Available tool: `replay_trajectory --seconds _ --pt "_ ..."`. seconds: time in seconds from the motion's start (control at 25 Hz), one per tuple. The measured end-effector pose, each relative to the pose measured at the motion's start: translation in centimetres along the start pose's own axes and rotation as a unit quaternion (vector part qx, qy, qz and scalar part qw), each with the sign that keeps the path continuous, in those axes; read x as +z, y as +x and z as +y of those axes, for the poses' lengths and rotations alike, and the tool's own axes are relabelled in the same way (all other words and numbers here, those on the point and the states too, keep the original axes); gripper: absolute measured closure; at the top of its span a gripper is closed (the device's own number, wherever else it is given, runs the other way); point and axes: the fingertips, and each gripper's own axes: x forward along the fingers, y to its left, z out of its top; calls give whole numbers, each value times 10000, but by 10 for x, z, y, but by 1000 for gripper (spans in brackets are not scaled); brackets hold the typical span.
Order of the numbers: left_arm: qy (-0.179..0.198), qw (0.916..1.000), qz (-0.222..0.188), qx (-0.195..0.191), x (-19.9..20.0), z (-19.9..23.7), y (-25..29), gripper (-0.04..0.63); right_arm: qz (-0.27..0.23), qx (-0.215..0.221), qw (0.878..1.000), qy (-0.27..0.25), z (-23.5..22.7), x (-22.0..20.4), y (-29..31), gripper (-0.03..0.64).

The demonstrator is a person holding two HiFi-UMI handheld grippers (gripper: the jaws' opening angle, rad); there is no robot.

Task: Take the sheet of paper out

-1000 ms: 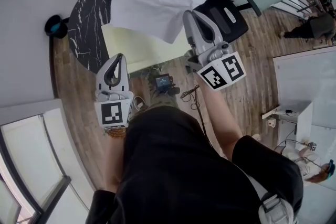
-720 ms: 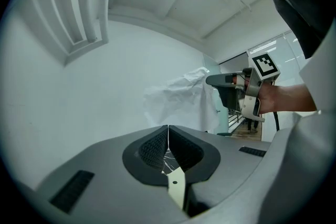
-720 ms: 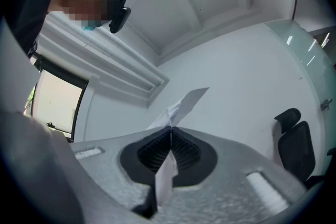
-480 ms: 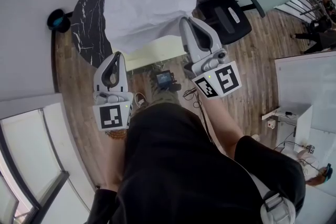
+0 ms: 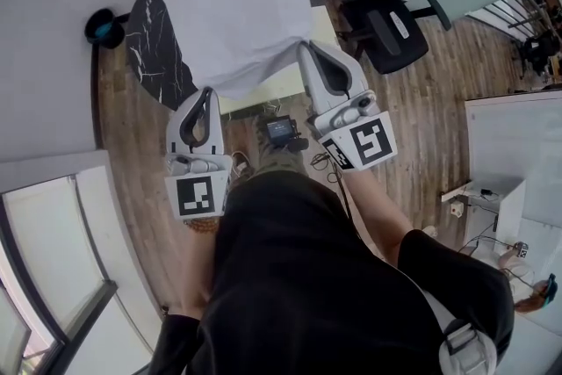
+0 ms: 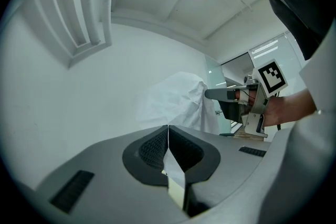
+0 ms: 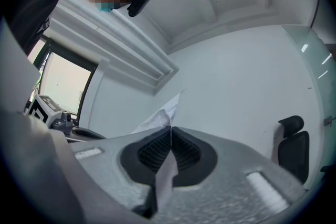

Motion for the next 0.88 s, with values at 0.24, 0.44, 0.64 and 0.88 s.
replay_trajectory --seconds 0.24,0.44,0.64,0.88 --pt "-58 10000 24 35 -5 2 -8 594 156 101 9998 -119 18 -16 0 618" --pt "-113 9999 31 71 -9 3 -13 594 294 165 9993 -143 26 -29 -1 618" --pt "-163 9998 20 145 -9 7 -19 594 442 219 9986 -207 32 -40 -4 618" --pt "-193 9997 -33 170 -8 9 -21 594 581 320 9974 -271 38 -50 -1 618"
